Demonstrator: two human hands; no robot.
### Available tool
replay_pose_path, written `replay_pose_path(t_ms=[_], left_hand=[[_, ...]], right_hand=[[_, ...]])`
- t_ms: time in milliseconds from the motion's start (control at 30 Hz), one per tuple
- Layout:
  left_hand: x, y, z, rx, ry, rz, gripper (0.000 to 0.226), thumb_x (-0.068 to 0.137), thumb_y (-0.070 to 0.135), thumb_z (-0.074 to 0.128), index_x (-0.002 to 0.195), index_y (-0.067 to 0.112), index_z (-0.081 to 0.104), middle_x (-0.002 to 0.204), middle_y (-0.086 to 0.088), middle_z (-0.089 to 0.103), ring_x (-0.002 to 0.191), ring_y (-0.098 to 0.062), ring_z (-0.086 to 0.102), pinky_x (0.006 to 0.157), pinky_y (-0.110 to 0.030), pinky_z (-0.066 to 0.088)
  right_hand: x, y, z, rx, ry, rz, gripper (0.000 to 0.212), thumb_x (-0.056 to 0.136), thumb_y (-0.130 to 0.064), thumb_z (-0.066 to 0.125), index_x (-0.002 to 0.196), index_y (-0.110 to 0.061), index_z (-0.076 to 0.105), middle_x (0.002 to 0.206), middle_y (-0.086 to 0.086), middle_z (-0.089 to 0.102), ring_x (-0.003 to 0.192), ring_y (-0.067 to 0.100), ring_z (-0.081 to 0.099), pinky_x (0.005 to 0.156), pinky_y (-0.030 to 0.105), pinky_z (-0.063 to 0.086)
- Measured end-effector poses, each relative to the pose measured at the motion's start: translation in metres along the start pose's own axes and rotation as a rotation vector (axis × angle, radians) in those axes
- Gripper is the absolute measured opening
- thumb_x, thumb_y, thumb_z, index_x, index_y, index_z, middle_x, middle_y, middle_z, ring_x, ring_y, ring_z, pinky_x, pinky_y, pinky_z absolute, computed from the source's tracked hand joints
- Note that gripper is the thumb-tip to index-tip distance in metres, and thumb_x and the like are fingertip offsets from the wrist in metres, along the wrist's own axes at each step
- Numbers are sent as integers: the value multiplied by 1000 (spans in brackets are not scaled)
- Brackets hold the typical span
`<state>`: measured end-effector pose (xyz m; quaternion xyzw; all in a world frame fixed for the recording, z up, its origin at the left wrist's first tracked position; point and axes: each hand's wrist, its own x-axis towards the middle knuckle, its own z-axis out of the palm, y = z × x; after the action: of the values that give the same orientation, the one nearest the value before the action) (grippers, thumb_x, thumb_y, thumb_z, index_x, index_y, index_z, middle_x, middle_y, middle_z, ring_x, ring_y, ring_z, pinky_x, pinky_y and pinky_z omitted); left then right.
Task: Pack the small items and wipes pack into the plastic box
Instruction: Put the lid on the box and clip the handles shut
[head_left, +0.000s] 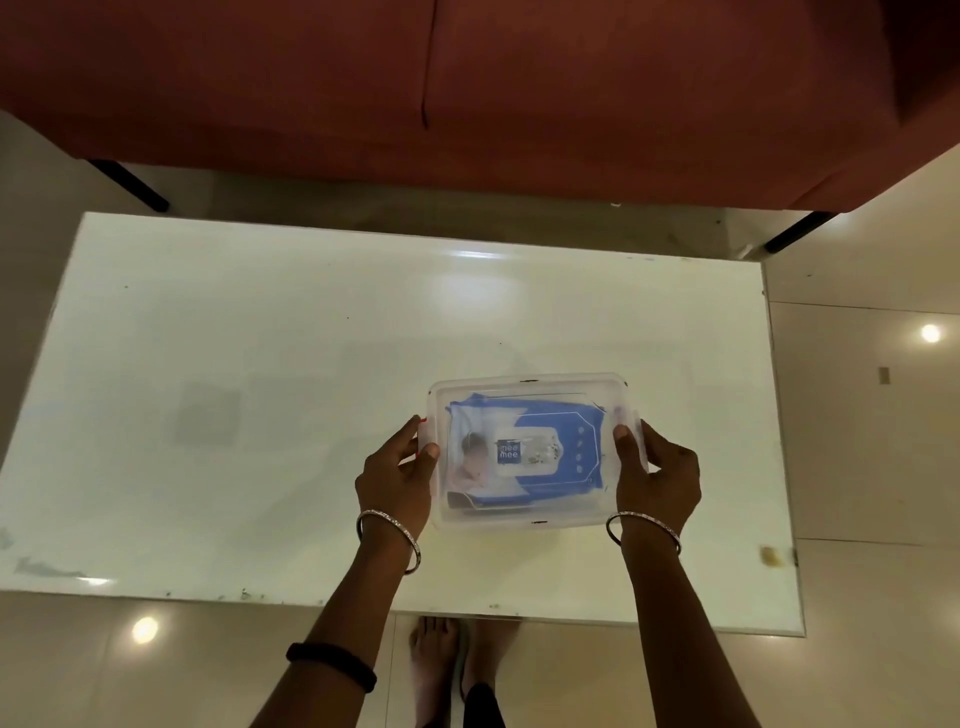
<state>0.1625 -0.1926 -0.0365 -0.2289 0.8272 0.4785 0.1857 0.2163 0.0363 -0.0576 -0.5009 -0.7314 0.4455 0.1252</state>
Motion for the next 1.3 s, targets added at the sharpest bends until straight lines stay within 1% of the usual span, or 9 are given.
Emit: replay_pose_path(t_ms=[100,267,567,733,800,933,1067,1200,1300], left_hand=[[4,-4,-1,-21,17,-15,40,85,21,67,124,24,62,106,-6,72,83,-17,66,84,-44,57],[8,-7,4,-73,12,-77,31,85,18,66,115,18,67,99,-6,70,91,-28,67,82,-48,57],[8,-13,9,33,-24,71,26,91,19,58,116,11,56,103,-4,64,90,-26,61,76,-35,52],[-3,-20,23,27,11,124,31,96,16,47,125,5,47,119,-17,55,106,-22,51,86,-26,41],[-6,-21,29,-20,37,81,35,97,18,45,131,9,43,124,-16,49,108,-14,42,89,-26,38],[-6,-28,25,-332,-74,-161,56,93,34,51,142,23,24,135,-11,43,121,-21,46,94,-33,42],[0,-39,15,-526,-225,-370,72,88,46,57,147,30,18,131,-7,51,116,-23,54,102,-51,43],[8,-38,13,-580,-166,-334,63,89,28,61,143,10,35,127,-19,59,101,-23,62,89,-44,49],[9,-36,12,-510,-71,-269,53,84,26,68,131,9,51,118,-21,63,104,-35,62,92,-49,52]], right_hand=[[1,0,2,-58,-42,-15,39,86,-33,70,118,-9,69,109,11,69,95,23,62,85,24,42],[13,-2,0,-100,-107,47,34,85,-33,71,109,-8,68,99,10,71,81,21,60,77,25,41],[48,-2,-9,-77,-513,254,34,84,-25,74,104,-1,60,103,20,64,89,32,60,78,43,52],[41,1,-9,-105,-532,184,33,86,-32,70,105,-7,58,108,14,62,99,33,60,83,43,52],[37,7,-9,-92,-539,212,41,88,-39,66,115,-9,55,120,15,59,106,36,61,90,48,53],[28,8,-7,64,-538,337,46,84,-48,65,121,-27,46,114,4,61,95,18,62,73,33,53],[28,13,-6,169,-507,472,65,77,-48,72,133,-26,48,116,2,63,105,27,63,92,48,54],[27,9,-7,189,-496,445,32,80,-43,72,100,-17,70,89,0,73,82,22,66,61,28,52],[26,11,-8,188,-462,442,23,80,-40,74,79,-17,69,76,1,70,70,20,62,57,27,49]])
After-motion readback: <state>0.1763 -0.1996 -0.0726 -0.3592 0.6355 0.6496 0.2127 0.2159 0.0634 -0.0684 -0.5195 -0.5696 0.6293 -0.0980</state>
